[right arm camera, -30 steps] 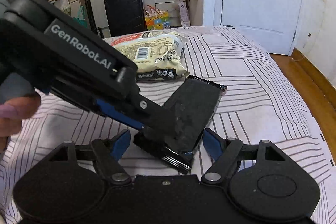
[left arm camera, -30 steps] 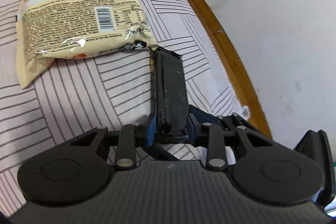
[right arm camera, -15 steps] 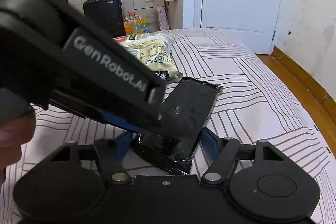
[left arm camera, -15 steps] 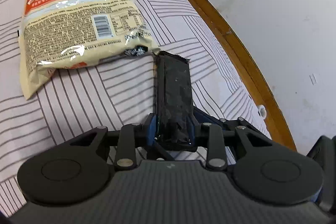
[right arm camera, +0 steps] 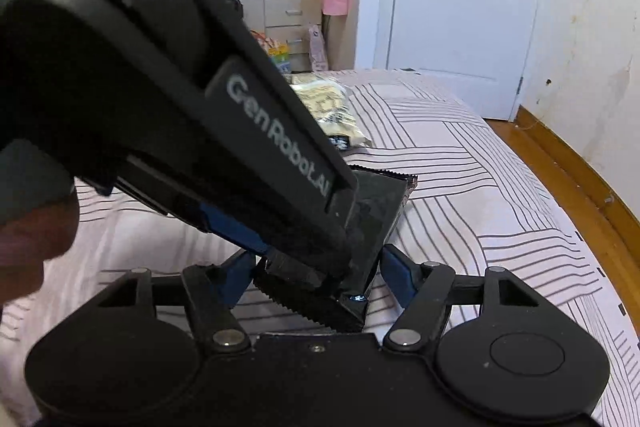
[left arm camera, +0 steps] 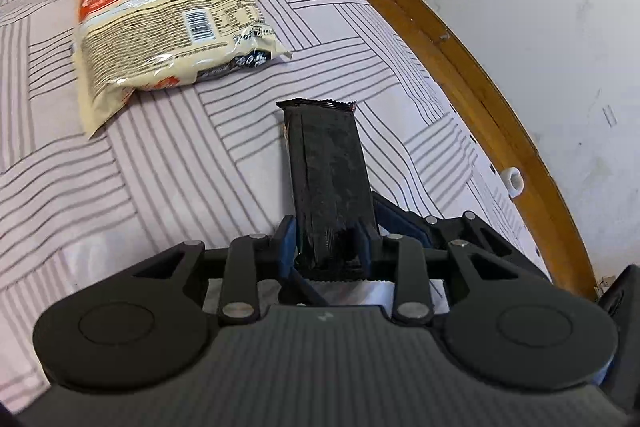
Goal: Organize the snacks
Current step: 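Carry the black bar with the left tool over the pink box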
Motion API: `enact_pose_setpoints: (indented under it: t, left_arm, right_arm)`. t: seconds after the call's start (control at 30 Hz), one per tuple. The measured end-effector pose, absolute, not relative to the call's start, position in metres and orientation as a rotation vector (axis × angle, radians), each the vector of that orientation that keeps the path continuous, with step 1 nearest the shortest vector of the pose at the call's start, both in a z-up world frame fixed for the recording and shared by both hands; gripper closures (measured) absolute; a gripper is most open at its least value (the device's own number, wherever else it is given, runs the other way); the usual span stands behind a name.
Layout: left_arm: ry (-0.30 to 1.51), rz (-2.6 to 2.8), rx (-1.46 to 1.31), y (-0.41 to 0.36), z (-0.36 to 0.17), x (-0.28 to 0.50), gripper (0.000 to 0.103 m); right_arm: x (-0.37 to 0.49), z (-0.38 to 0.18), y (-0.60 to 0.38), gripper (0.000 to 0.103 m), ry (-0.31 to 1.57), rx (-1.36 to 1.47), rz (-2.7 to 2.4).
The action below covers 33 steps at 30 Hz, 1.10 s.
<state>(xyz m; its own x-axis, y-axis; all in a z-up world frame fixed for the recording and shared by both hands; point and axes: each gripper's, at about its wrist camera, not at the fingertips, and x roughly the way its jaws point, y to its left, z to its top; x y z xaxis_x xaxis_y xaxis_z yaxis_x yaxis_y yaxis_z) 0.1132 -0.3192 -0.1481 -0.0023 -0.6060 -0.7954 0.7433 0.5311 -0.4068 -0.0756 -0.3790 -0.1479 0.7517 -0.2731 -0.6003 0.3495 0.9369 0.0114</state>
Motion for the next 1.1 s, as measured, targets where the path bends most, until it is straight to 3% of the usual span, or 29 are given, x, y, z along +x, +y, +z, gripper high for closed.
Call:
enact_pose_setpoints:
  t: [0.63,1.1]
  left_arm:
    - [1.095,-0.974,0.162,-0.202,-0.079,0.078,0.073]
    - [0.922,-0.755,0.099,-0.068,-0.027,0.087,0.072]
  right_arm:
    - [-0.117,-0.095,-0.3,0.03,0.563,0.105,-0.219]
    - [-0.102,-0.053,-0.206,0.03,0.459,-0.002,-0.016]
